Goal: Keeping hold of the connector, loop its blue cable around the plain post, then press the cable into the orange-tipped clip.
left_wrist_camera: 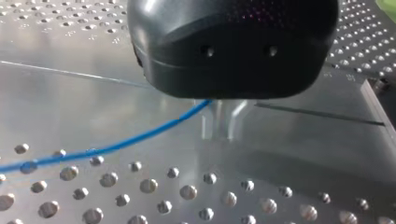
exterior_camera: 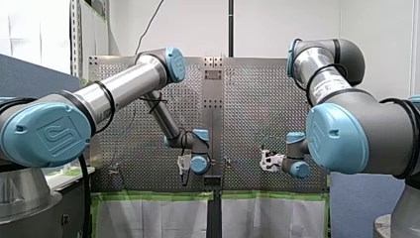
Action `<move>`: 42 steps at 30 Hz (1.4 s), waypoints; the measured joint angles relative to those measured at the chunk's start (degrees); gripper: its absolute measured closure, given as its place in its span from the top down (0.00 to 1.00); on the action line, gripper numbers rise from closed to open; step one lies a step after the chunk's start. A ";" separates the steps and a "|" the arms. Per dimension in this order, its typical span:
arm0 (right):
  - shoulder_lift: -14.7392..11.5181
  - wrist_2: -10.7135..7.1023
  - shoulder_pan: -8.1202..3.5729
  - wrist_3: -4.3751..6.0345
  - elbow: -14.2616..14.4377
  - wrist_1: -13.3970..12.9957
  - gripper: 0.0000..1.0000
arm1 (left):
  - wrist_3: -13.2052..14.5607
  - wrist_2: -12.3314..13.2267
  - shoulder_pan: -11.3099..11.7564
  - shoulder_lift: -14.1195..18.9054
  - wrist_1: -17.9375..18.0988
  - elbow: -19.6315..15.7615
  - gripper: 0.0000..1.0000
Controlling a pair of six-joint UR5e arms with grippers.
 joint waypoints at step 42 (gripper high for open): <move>0.05 -0.21 0.00 -0.11 -0.01 0.55 0.00 | 9.95 4.44 -2.81 0.15 -8.58 -0.12 1.00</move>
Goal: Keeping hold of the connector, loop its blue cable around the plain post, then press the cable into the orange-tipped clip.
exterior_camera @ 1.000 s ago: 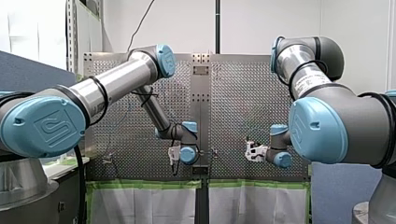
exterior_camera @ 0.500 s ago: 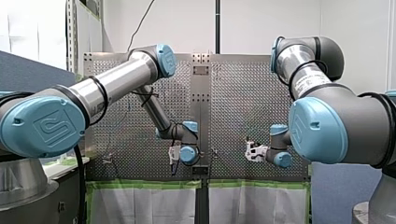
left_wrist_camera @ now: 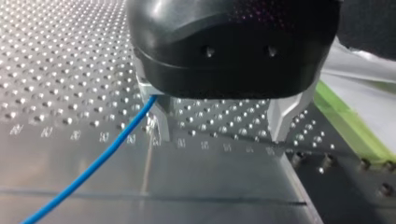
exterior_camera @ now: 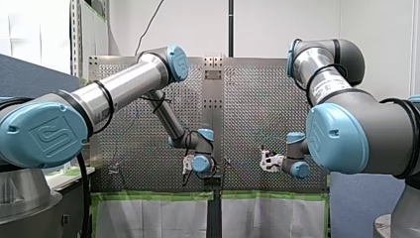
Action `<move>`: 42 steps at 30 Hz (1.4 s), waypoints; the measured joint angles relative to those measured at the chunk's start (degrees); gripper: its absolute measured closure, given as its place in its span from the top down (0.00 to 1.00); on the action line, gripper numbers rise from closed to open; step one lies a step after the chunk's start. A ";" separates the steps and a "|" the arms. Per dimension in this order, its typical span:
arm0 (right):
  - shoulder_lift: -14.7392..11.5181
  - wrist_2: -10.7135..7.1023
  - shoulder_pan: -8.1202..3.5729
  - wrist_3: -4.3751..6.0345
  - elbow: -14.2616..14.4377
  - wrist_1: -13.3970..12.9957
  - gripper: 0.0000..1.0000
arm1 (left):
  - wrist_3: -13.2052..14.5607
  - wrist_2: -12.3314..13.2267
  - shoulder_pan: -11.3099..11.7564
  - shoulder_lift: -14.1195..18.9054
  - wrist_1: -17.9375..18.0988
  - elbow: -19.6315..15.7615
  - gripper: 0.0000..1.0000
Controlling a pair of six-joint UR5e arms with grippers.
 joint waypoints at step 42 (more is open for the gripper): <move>0.01 -0.23 0.24 -0.61 0.00 0.81 0.00 | 3.58 1.41 -3.34 7.68 3.47 -10.28 1.00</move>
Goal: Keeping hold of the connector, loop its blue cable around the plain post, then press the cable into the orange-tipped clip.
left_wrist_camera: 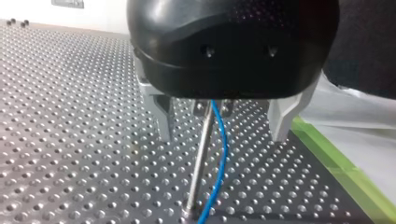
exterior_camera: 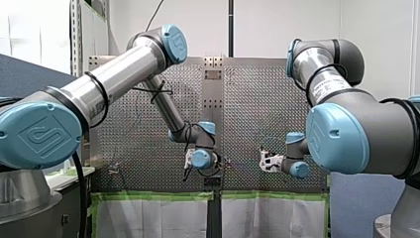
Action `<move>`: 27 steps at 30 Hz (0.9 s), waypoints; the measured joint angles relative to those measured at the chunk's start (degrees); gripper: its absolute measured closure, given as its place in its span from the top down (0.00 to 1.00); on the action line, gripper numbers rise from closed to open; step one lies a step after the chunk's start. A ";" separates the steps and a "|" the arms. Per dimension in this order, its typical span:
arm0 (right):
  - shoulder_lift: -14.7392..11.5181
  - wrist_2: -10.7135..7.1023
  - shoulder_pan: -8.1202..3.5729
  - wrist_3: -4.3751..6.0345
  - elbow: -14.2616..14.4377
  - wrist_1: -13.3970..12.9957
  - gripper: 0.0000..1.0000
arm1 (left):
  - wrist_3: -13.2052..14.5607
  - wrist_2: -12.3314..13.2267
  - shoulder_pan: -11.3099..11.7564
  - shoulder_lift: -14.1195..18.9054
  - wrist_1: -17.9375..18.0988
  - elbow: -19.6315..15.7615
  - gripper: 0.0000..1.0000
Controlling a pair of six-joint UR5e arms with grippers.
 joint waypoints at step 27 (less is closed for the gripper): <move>0.08 -0.03 0.11 -0.09 0.00 0.24 0.00 | 0.70 0.06 -2.43 0.17 -0.26 -2.33 1.00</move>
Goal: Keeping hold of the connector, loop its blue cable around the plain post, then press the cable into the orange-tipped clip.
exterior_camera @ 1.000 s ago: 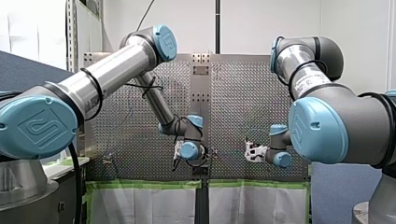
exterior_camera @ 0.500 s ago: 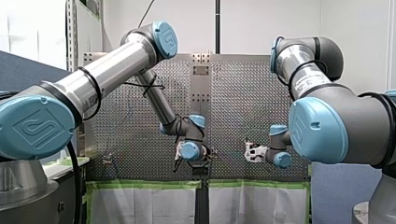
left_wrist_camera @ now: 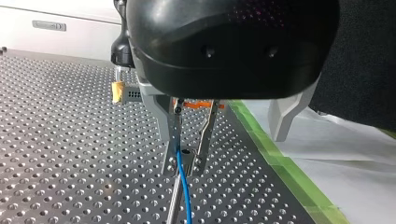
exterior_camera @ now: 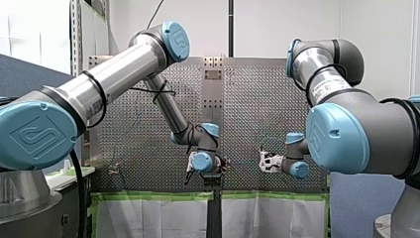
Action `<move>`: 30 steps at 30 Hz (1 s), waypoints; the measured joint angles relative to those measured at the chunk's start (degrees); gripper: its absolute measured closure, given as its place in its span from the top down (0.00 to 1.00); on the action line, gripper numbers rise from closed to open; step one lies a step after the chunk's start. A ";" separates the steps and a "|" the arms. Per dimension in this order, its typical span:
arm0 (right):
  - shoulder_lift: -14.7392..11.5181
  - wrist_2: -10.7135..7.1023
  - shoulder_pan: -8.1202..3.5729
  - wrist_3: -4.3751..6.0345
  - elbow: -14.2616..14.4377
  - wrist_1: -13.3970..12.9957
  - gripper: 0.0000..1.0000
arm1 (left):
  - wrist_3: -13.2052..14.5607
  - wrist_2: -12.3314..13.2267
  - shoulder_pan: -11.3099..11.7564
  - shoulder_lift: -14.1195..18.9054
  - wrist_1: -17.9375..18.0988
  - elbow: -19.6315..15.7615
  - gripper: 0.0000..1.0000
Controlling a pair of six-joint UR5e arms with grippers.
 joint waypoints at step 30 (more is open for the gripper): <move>0.09 -0.08 -0.27 0.10 0.00 0.25 0.00 | -0.62 -0.43 -1.42 0.00 0.96 -0.01 1.00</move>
